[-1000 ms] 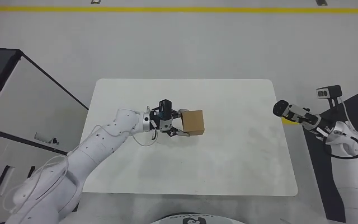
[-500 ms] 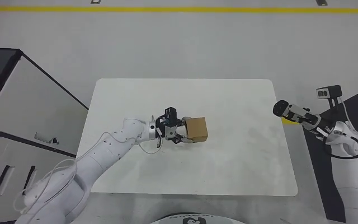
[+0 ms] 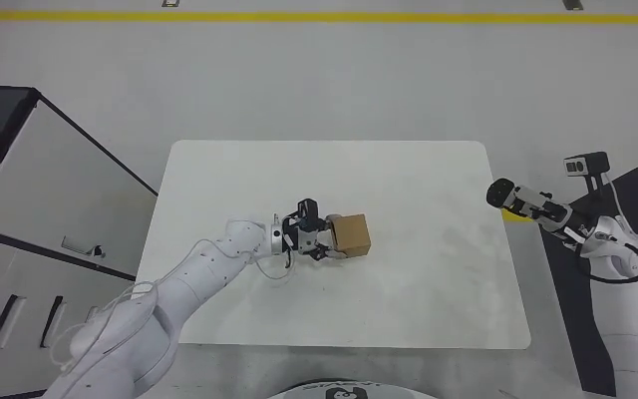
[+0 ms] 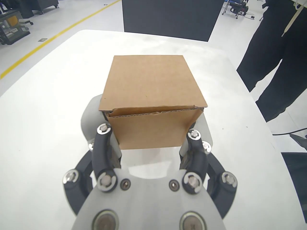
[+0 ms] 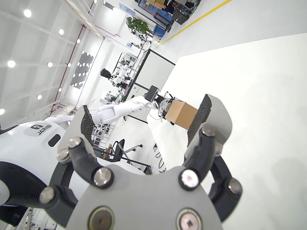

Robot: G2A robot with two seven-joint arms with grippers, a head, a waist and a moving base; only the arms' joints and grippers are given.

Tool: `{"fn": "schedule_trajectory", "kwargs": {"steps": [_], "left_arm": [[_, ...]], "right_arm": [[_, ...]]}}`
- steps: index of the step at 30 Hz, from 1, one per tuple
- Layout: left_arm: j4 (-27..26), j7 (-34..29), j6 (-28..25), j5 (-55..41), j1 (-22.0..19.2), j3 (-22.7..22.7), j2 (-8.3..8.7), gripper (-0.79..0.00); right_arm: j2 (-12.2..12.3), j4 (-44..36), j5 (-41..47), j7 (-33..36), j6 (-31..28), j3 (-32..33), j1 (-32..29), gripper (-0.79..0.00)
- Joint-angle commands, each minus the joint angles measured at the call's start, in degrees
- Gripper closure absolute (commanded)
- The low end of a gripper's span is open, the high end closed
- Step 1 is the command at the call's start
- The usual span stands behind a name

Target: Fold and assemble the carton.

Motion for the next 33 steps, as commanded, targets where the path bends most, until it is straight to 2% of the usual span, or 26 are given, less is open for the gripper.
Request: {"fn": "schedule_trajectory", "kwargs": {"steps": [1, 7, 16, 18, 20, 22, 23, 24, 33], "left_arm": [[1.4, 1.3, -0.4, 0.1, 0.0, 0.3, -0.57, -0.031], [4.7, 3.4, 0.7, 1.8, -0.3, 1.2, -2.02, -0.080], [8.5, 6.0, 1.1, 3.5, -0.5, 2.0, -3.75, -0.111], [9.2, 6.6, 1.1, 3.7, -0.6, 2.2, -4.08, -0.145], [9.8, 7.2, 1.1, 3.9, -0.6, 2.2, -4.37, -0.234], [10.4, 7.9, 0.9, 4.1, -0.6, 2.3, -4.64, -0.388], [10.7, 8.1, 0.9, 4.2, -0.7, 2.4, -4.76, -0.736], [11.0, 8.4, 0.8, 4.3, -0.7, 2.4, -4.87, -0.785], [12.5, 11.3, 0.5, 5.2, -0.9, 2.3, -5.38, -0.785]], "right_arm": [[0.0, 0.0, 0.0, 0.0, 0.0, 0.0, 0.0, -0.785], [0.0, 0.0, 0.0, 0.0, 0.0, 0.0, 0.0, -0.785], [0.0, 0.0, 0.0, 0.0, 0.0, 0.0, 0.0, -0.785], [0.0, 0.0, 0.0, 0.0, 0.0, 0.0, 0.0, -0.785], [0.0, 0.0, 0.0, 0.0, 0.0, 0.0, 0.0, -0.785], [0.0, 0.0, 0.0, 0.0, 0.0, 0.0, 0.0, -0.785], [0.0, 0.0, 0.0, 0.0, 0.0, 0.0, 0.0, -0.785], [0.0, 0.0, 0.0, 0.0, 0.0, 0.0, 0.0, -0.785], [0.0, 0.0, 0.0, 0.0, 0.0, 0.0, 0.0, -0.785]]}}
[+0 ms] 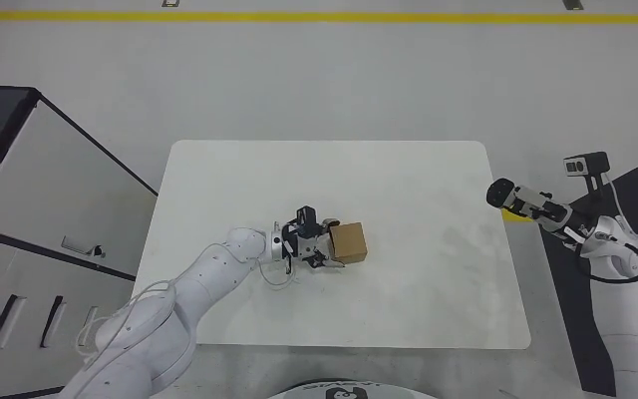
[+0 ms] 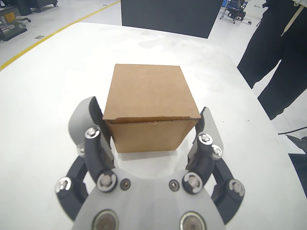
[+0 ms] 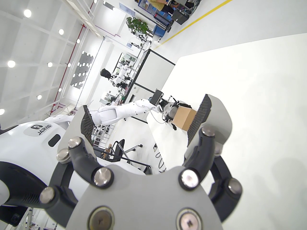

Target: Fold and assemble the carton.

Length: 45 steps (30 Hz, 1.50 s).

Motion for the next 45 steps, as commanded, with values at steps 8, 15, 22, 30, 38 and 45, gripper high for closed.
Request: {"fn": "schedule_trajectory", "kwargs": {"steps": [8, 15, 22, 30, 38, 45], "left_arm": [[-0.8, 2.5, 0.4, 1.1, -0.8, -0.7, 0.82, -0.785], [-4.7, 2.3, 0.2, 1.3, -1.4, -2.2, 3.98, -0.785], [-13.1, 0.5, -1.7, -0.4, -0.2, -5.1, 9.60, -0.785], [-26.7, -3.9, -6.1, -3.4, 3.7, -11.6, 17.35, -0.785], [-39.4, -9.2, -11.3, -4.8, 9.6, -22.0, 24.64, -0.785], [-48.1, -12.1, -13.2, -5.2, 16.1, -30.8, 28.97, -0.785]], "right_arm": [[0.0, 0.0, 0.0, 0.0, 0.0, 0.0, 0.0, -0.785], [0.0, 0.0, 0.0, 0.0, 0.0, 0.0, 0.0, -0.785], [0.0, 0.0, 0.0, 0.0, 0.0, 0.0, 0.0, -0.785], [0.0, 0.0, 0.0, 0.0, 0.0, 0.0, 0.0, -0.785], [0.0, 0.0, 0.0, 0.0, 0.0, 0.0, 0.0, -0.785], [0.0, 0.0, 0.0, 0.0, 0.0, 0.0, 0.0, -0.785]]}}
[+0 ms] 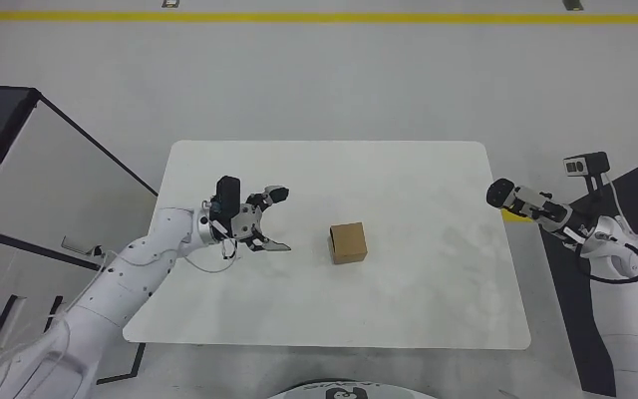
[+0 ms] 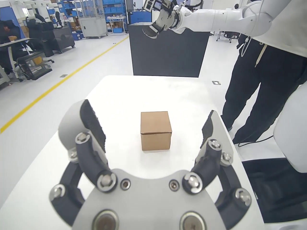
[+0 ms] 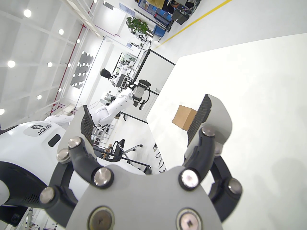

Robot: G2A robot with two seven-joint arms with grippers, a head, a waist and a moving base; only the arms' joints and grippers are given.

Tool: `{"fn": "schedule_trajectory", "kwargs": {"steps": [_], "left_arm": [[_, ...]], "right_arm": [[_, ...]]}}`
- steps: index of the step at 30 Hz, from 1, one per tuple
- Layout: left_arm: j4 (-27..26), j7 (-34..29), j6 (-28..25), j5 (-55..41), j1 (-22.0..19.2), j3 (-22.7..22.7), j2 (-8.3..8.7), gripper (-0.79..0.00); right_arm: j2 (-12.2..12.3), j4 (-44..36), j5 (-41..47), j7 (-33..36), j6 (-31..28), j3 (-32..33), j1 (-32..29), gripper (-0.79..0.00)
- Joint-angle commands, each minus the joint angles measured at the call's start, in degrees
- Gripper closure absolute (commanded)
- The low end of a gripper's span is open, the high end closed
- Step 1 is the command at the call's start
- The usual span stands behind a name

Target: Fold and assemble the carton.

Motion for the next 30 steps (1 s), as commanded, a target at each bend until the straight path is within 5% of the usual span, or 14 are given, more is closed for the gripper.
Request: {"fn": "schedule_trajectory", "kwargs": {"steps": [1, 5, 30], "left_arm": [[-2.2, -0.9, 0.0, -0.1, 2.0, -1.9, 0.92, -0.785], [-5.4, -2.6, 0.0, -1.1, 4.7, -3.9, 2.09, -0.785], [-5.4, -2.6, 0.0, -1.1, 4.7, -3.9, 2.10, -0.784]], "right_arm": [[0.0, 0.0, 0.0, 0.0, 0.0, 0.0, 0.0, -0.785], [0.0, 0.0, 0.0, 0.0, 0.0, 0.0, 0.0, -0.785], [0.0, 0.0, 0.0, 0.0, 0.0, 0.0, 0.0, -0.785]]}}
